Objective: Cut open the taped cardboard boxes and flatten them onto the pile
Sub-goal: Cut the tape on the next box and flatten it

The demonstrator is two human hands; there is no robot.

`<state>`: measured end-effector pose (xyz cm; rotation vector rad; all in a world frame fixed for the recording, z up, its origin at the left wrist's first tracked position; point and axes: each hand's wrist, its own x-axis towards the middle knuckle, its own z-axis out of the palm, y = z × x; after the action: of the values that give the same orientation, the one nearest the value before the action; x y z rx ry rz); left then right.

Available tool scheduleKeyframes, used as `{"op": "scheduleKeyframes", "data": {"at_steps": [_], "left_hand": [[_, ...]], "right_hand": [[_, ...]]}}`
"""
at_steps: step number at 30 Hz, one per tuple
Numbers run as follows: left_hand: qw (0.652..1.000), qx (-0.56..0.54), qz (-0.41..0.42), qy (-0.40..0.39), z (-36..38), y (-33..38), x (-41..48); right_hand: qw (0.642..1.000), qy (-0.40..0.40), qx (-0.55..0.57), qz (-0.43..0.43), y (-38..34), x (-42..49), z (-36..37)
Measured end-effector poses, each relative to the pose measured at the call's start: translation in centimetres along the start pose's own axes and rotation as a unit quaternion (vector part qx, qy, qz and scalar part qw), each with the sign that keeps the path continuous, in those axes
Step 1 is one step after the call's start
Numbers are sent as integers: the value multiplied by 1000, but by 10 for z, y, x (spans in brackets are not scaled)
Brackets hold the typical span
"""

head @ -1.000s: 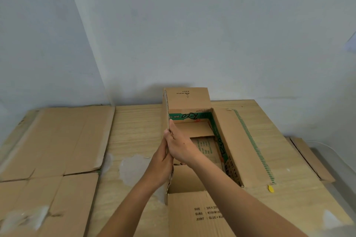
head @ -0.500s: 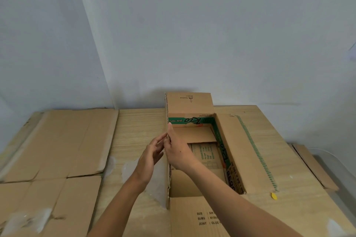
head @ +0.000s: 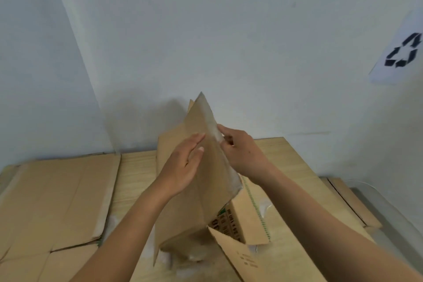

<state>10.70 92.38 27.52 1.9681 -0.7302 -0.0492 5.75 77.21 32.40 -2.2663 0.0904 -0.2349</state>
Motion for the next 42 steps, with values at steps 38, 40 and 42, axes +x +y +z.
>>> {"op": "scheduleKeyframes", "data": {"at_steps": [38, 40, 42], "left_hand": [[992, 16, 21, 120, 73, -44, 13], [995, 22, 8, 95, 70, -56, 6], [996, 22, -42, 79, 67, -67, -2]], "right_hand": [[942, -193, -271, 49, 65, -49, 29], [934, -200, -292, 56, 68, -51, 32], [937, -189, -289, 56, 71, -52, 33]]}}
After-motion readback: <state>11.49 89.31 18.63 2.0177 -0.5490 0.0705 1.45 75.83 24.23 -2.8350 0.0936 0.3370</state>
